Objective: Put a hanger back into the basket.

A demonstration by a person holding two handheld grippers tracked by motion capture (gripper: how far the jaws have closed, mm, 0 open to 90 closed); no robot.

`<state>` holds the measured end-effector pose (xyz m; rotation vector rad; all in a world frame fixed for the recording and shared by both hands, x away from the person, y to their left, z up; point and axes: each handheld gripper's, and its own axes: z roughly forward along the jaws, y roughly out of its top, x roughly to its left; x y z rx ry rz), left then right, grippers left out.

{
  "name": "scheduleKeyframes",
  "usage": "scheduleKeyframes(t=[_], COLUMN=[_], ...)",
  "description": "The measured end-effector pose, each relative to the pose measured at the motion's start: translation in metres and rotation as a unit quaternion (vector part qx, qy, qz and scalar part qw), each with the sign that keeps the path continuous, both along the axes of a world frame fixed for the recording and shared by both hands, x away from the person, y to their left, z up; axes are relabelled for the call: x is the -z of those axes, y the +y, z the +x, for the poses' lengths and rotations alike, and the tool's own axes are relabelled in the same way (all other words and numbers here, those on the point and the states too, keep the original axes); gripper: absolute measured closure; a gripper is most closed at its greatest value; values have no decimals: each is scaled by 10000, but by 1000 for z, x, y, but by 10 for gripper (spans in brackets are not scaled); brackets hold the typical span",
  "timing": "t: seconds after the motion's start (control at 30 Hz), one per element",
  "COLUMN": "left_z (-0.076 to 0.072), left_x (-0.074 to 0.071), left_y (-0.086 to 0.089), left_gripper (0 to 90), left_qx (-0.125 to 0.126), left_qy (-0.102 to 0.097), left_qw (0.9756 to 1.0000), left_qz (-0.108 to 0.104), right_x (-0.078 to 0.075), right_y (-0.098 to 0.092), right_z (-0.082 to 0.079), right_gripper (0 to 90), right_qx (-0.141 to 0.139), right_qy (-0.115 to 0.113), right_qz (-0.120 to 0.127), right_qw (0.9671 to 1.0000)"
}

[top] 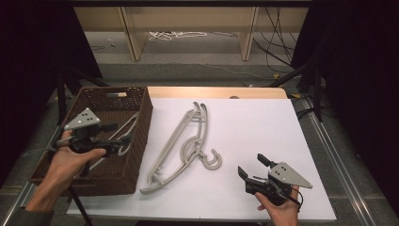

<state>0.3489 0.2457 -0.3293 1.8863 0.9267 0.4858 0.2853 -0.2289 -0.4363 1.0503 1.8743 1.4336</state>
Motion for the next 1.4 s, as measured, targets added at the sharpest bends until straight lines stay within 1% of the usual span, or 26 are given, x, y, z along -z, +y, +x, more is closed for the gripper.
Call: scheduleKeyframes(t=[0.17,0.23,0.3,0.33,0.43,0.47,0.5,0.57,0.6,0.63,0.67,0.7,0.73,0.77,0.8,0.83,0.9,0.93,1.0,1.03,1.07,1.13,1.17,1.23,1.3,1.4], left_z=[-4,-3,-2,-2,-1,-2,-2,-1,-1,-2,-3,-3,0,-3,-1,-5,-5,-6,-7,-8,-8,-9,-10,-11,-10,-11], left_x=[6,10,15,17,26,29,31,36,39,41,44,47,49,53,56,59,63,64,69,71,73,79,82,88,93,101], left_y=[-37,-51,-64,-69,-83,-88,-90,-94,-96,-98,-100,-101,-100,-104,-104,-108,-110,-113,-118,-120,-121,-125,-126,-128,-129,-132], left_gripper=[223,194,195,195,185,179,177,174,173,171,169,169,169,169,170,169,169,169,168,168,168,168,169,169,169,164], left_qx=[287,377,440,479,507,457,469,448,420,415,374,398,400,353,349,428,443,460,459,488,536,592,610,601,600,605], left_qy=[-104,-74,-9,-4,29,101,57,20,14,106,103,44,-160,76,-147,118,26,26,21,-36,-79,-64,-36,13,7,139], left_qw=[9993,9988,9986,9984,9982,9982,9982,9977,9979,9977,9977,9977,9984,9981,9987,9977,9980,9979,9978,9979,9979,9977,9974,9975,9977,9978], left_qz=[-213,-289,-282,-290,-311,-385,-373,-502,-484,-519,-548,-554,-355,-505,-346,-507,-453,-464,-469,-425,-366,-324,-382,-373,-305,-233], right_x=[0,0,-1,0,0,-1,-1,0,0,-1,0,0,0,0,0,0,0,-1,0,1,1,1,1,1,1,1], right_y=[1,1,0,0,-1,-1,-1,0,0,0,0,-1,-1,0,0,0,0,-2,-4,-4,-4,-5,-5,-5,-4,-4], right_z=[0,0,-1,-1,-1,-1,-1,-1,-1,-1,1,0,0,1,1,1,1,0,1,3,2,4,3,1,1,1], right_gripper=[204,204,205,205,204,204,204,205,205,205,204,204,204,204,204,204,204,204,203,201,201,201,201,200,199,187], right_qx=[-12,-5,10,14,5,-1,16,22,22,14,-74,-31,-82,-82,-99,-107,-95,-49,-64,-50,-30,-47,-40,-10,-37,-27], right_qy=[-21,-27,25,-40,-24,-10,-53,-41,-50,-31,-146,-163,-140,-174,-188,-198,-176,-169,-104,-149,-110,-199,-194,-21,-21,7], right_qz=[14,9,2,29,44,47,35,32,32,20,73,-31,23,62,66,60,64,-8,1,45,67,112,108,129,148,129], right_qw=[10000,10000,10000,10000,10000,10000,10000,10000,10000,10000,9998,9999,9999,9998,9998,9997,9998,9998,9999,9999,9999,9997,9997,9999,9999,9999])
